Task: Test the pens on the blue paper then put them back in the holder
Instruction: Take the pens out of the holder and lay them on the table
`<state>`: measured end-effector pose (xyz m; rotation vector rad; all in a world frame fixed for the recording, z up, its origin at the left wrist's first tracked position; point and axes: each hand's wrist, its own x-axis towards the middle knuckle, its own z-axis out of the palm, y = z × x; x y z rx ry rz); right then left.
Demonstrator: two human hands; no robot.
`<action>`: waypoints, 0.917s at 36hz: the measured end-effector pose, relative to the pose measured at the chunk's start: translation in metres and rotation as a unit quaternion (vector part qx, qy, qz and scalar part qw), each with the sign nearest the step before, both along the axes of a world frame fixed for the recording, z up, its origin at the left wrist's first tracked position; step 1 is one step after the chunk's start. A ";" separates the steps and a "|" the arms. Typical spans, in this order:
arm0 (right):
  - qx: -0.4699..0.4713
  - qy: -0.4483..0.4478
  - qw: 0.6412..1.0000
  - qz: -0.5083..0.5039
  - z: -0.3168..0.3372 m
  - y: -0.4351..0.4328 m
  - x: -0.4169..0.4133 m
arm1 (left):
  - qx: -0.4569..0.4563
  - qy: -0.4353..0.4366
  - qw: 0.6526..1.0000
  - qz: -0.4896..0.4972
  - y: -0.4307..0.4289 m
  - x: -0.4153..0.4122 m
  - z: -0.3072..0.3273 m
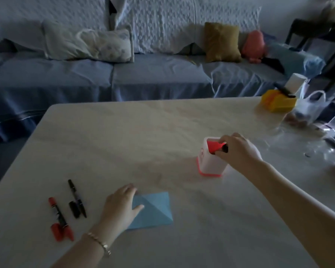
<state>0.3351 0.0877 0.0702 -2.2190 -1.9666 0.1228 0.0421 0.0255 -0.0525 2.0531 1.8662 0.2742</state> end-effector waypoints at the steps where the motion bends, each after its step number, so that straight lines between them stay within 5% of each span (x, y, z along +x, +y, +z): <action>1: -0.011 0.006 1.000 0.002 -0.004 0.001 0.002 | 0.006 0.011 1.000 -0.007 0.003 0.001 -0.001; 9: 0.096 0.065 0.993 -0.015 -0.008 -0.005 0.006 | -0.058 0.059 0.995 -0.055 0.004 0.013 0.005; 17: 0.330 0.223 0.914 0.084 0.015 -0.039 -0.028 | -0.039 0.020 0.997 -0.067 -0.028 0.012 -0.005; 21: 0.205 0.391 0.894 0.080 -0.001 -0.040 -0.058 | 0.046 -0.081 0.995 -0.022 -0.029 0.008 0.007; 25: 0.031 0.546 0.833 0.085 -0.012 -0.044 -0.090 | 0.103 -0.203 0.974 -0.012 -0.025 0.003 0.034; 31: -0.079 0.735 0.672 -0.026 -0.026 -0.051 -0.131 | 0.051 -0.176 0.983 -0.022 -0.044 -0.009 0.055; 33: -0.126 0.724 0.678 -0.012 -0.032 -0.058 -0.146 | 0.040 -0.188 0.981 -0.016 -0.050 -0.010 0.059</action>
